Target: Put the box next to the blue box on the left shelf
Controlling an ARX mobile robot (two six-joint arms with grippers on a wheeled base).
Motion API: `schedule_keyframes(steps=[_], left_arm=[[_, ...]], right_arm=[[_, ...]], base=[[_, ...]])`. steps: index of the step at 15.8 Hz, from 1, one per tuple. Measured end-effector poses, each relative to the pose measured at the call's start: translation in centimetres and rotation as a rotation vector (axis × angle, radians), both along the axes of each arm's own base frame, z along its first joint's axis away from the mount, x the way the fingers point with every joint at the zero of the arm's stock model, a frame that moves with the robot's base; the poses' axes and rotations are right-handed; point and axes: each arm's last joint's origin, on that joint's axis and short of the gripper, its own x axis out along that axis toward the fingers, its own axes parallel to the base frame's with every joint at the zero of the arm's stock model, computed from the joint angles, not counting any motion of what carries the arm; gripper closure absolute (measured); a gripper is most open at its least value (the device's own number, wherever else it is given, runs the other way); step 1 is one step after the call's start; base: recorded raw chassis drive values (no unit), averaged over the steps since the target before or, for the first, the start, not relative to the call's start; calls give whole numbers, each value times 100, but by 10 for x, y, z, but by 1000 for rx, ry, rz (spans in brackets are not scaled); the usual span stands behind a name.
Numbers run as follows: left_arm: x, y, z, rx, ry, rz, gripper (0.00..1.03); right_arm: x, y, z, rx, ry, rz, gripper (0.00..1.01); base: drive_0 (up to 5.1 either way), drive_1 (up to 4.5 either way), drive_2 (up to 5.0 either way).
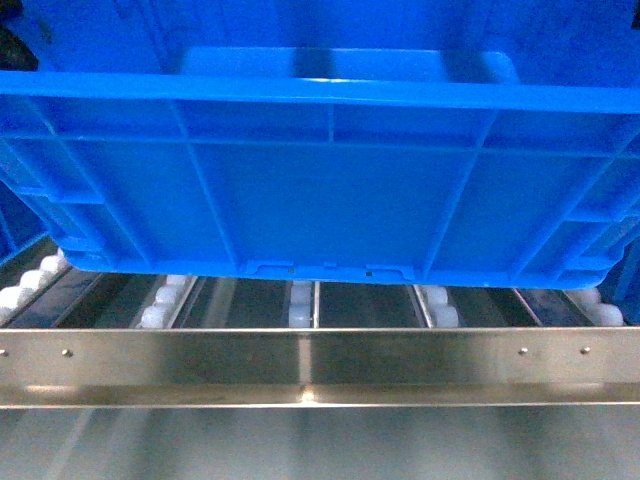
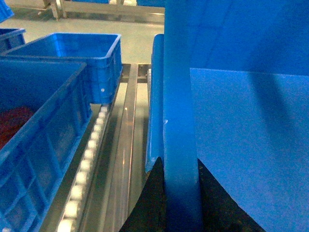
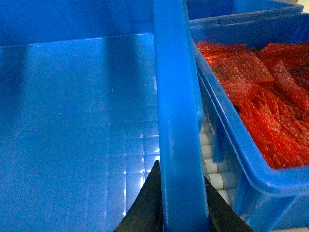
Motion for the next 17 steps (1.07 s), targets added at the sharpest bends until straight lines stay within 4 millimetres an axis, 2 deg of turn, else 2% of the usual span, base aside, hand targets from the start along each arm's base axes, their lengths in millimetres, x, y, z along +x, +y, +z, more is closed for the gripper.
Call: schedule_keyframes(steps=[17], left_arm=[[0,0,0,0,0,-1,94]], right_arm=[[0,0,0,1,0,-1,93]], base=[[12,435,-411]])
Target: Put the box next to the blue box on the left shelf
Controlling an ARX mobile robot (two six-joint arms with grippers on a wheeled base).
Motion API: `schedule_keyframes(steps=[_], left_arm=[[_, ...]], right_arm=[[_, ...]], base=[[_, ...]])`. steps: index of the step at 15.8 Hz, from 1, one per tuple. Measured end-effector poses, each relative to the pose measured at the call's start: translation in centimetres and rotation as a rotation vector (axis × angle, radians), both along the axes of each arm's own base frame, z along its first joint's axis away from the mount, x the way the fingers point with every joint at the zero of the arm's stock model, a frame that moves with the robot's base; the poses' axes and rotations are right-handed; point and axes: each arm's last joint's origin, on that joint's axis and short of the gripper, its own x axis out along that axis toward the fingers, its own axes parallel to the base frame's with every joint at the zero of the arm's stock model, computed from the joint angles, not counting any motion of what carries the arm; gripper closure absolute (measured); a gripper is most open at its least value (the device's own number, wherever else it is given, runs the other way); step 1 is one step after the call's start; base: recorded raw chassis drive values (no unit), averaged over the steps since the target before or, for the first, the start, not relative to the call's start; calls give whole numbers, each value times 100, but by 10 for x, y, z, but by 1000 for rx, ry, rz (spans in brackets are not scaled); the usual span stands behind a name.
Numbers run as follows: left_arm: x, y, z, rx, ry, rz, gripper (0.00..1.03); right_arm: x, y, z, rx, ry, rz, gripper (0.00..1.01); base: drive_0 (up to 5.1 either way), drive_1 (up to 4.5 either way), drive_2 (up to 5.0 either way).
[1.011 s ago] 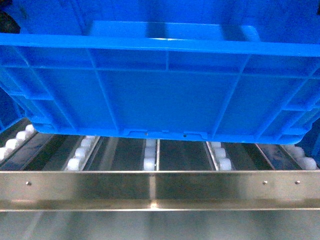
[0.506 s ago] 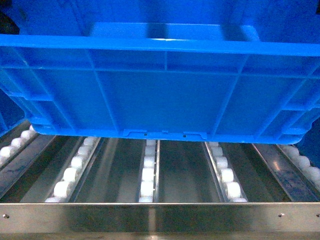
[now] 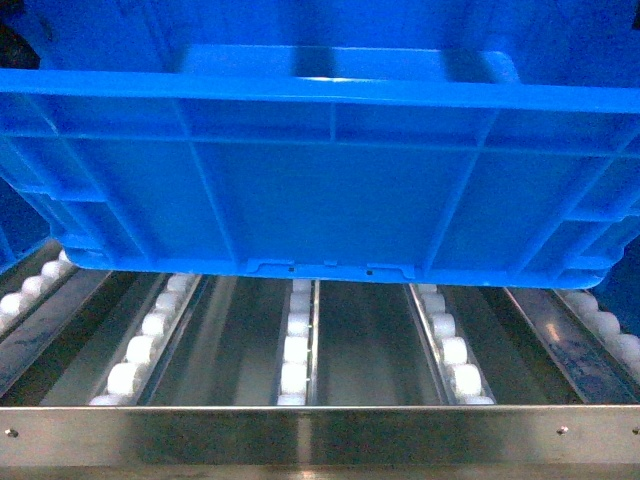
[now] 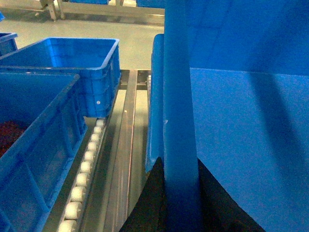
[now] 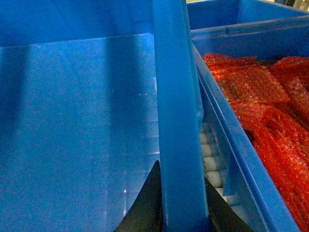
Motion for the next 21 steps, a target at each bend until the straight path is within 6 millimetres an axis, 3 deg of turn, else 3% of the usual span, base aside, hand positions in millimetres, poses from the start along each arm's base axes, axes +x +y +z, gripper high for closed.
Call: schedule_keyframes(steps=[8,21], left_arm=[[0,0,0,0,0,0,94],[0,0,0,1,1,-1,94]], right_arm=[[0,0,0,0,0,0,93],[0,2,0,-33,30,-22,93]], base=[[12,435,-411],[0,0,0]])
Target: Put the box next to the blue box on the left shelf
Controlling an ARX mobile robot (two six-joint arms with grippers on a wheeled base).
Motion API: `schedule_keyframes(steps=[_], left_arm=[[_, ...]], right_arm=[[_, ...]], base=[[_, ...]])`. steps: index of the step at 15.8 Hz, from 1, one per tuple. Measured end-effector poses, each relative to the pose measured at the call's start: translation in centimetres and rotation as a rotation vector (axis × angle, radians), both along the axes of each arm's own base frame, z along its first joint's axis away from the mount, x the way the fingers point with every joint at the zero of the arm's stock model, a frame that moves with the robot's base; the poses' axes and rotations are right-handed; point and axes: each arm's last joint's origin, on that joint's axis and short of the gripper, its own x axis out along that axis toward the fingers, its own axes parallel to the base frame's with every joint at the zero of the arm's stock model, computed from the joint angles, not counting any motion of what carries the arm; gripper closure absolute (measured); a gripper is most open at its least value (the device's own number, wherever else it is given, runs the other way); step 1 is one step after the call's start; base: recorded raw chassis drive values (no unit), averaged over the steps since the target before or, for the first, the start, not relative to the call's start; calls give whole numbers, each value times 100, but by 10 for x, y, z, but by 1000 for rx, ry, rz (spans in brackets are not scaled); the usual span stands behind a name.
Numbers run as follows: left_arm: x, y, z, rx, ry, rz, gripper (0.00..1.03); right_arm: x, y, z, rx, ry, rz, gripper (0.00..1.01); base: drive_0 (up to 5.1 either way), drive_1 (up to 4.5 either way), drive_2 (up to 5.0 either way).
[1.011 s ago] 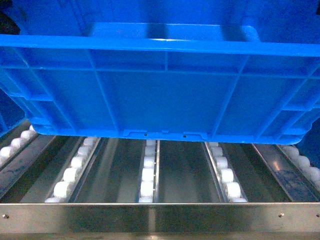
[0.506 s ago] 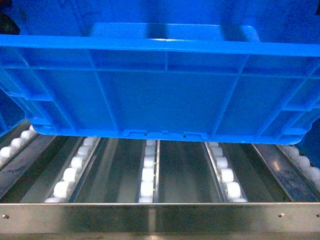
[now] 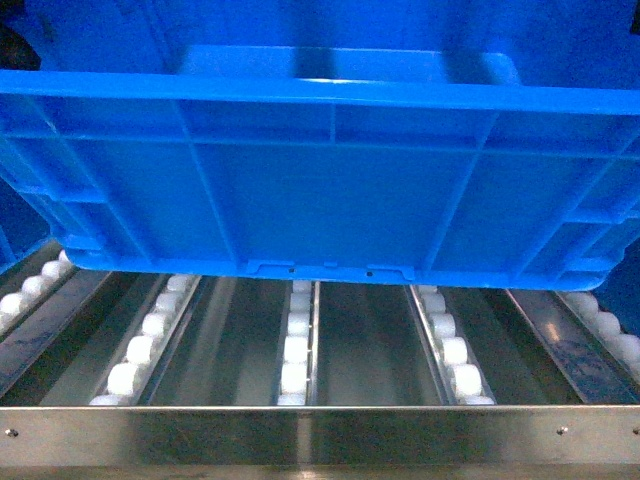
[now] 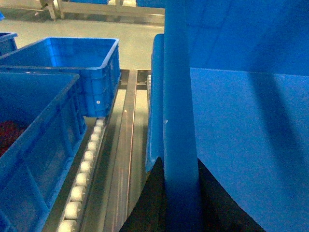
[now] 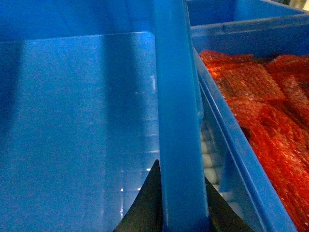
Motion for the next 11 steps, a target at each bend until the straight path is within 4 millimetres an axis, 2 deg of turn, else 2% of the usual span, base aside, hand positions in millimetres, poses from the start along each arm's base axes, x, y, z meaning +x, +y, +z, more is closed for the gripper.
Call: schedule_keyframes(steps=[2,4,6,8,9,11], left_arm=[[-1,0,-8,32,115,45,94],[-1,2,-8,39,115,53,94],[12,13,-13,55,177,84,94],[25,20,-30,81,235,101,94],[31,23,-43,97,288,106,94],[33,22,-52,110,344,93,94]], right_arm=[[-1,7,5,-91,31,-15,93],[3,10,2,-87,57,-4,93],[21,19,0,-75,160,36,93],[37,27,-17,-54,271,59,93],[40,31,-32,-50,335,60,93],[40,31,-42,-42,394,47,93]], base=[[0,0,0],[0,0,0],[0,0,0],[0,0,0],[0,0,0],[0,0,0]])
